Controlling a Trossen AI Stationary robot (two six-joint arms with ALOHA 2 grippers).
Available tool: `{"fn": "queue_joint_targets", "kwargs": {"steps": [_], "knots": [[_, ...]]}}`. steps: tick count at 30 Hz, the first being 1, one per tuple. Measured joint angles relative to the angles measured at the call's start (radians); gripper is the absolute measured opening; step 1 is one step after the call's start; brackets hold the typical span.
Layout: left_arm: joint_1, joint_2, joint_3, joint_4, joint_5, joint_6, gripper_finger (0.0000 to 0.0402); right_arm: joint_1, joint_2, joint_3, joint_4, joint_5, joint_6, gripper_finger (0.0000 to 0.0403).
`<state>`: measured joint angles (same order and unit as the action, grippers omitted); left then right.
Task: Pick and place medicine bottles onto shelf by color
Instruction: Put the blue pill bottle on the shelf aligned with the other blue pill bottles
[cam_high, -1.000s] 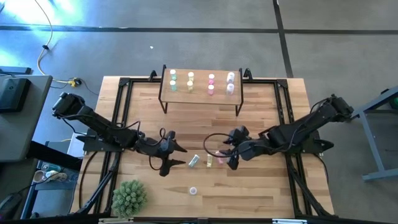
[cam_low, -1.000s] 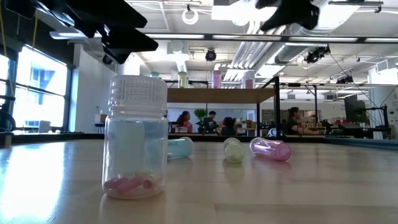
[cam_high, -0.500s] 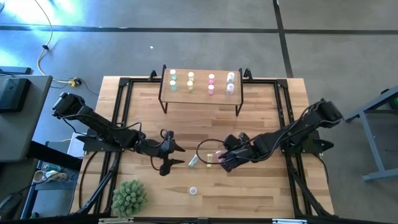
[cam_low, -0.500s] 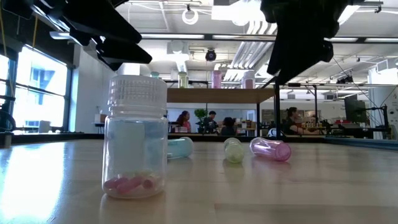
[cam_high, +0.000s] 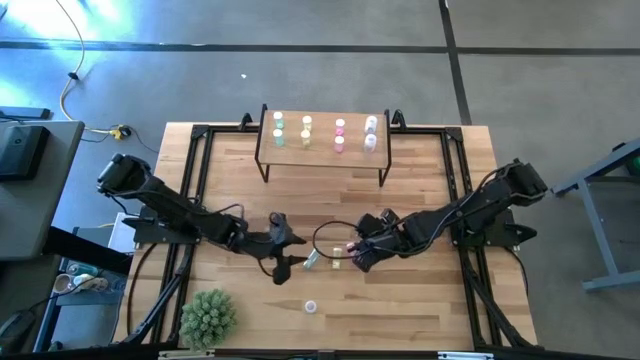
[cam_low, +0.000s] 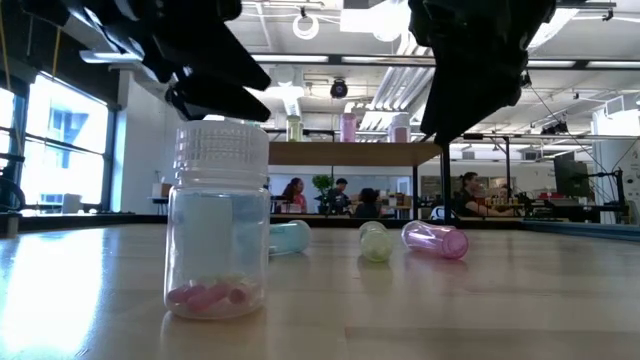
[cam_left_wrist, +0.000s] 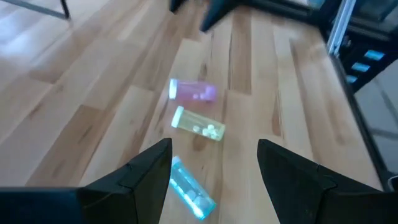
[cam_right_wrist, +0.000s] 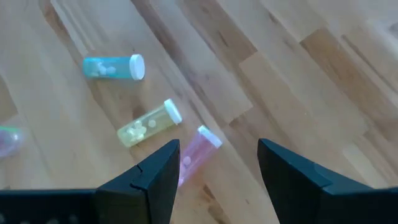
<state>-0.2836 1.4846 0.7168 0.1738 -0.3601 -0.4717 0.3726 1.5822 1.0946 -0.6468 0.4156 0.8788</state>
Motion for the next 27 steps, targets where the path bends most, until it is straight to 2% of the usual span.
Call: {"fn": "queue_joint_targets", "kwargs": {"steps": [6, 14, 19, 27], "knots": [[0.000, 0.097, 0.096, -0.162, -0.013, -0.065, 0.0225, -0.028, 0.000, 0.000, -0.001, 0.000, -0.048, 0.0206], [0.001, 0.186, 0.106, -0.156, -0.015, -0.161, 0.0225, -0.033, 0.000, 0.000, -0.019, 0.001, -0.053, 0.0206], [0.001, 0.228, 0.107, -0.142, 0.032, -0.182, 0.0225, -0.033, 0.000, 0.000, -0.024, 0.000, -0.051, 0.0206], [0.000, 0.230, 0.106, -0.123, 0.018, -0.208, 0.0225, -0.033, 0.000, 0.000, -0.022, 0.001, -0.049, 0.0206]]}}
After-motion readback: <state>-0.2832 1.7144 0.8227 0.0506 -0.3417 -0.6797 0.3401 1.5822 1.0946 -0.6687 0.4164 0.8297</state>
